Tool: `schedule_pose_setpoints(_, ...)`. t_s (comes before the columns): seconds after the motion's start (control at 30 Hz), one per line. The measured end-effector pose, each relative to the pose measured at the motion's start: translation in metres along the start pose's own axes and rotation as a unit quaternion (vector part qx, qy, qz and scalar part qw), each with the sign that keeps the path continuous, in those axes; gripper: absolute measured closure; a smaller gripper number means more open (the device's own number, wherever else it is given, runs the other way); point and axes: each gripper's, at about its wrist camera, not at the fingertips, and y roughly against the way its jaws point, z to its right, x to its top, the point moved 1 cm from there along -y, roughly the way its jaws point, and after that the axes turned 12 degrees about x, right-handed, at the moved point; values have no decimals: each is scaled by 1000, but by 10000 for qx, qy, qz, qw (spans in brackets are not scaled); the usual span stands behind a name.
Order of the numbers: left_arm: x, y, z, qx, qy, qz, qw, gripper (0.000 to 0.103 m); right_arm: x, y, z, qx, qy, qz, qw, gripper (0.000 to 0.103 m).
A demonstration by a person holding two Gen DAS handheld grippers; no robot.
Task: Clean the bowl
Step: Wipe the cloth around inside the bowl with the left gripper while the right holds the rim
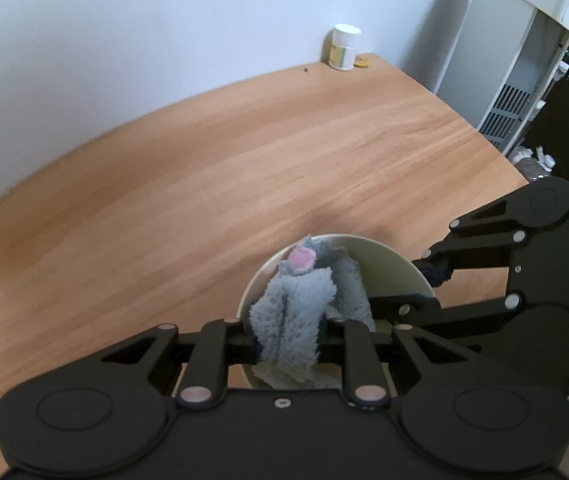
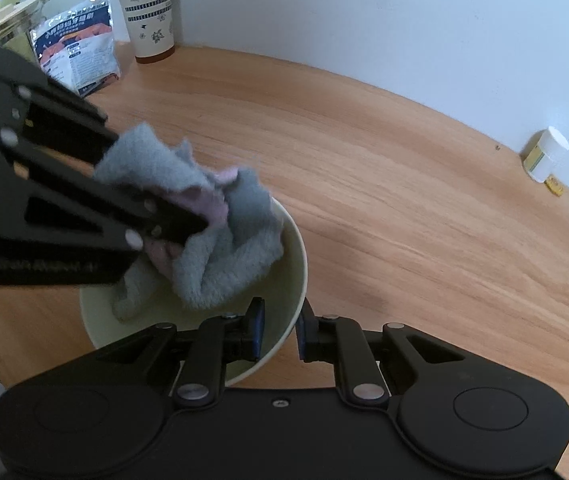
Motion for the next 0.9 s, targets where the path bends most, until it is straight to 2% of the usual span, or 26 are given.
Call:
schedule_pose_setpoints(0.37, -3, -12, 14, -265, -589, -134, 9978, 84, 5, -5, 17, 352, -545, -15, 9979, 90)
schedule_pose_setpoints(0.63, -8, -12, 16, -531, -804, -134, 9953, 84, 4, -2, 22, 457, -562, -35, 9974, 91)
schedule_pose_setpoints(0.9, -8, -1, 21, -723, -1275, -259, 9889, 84, 7, -5, 24, 559, -633, -34, 9964, 92)
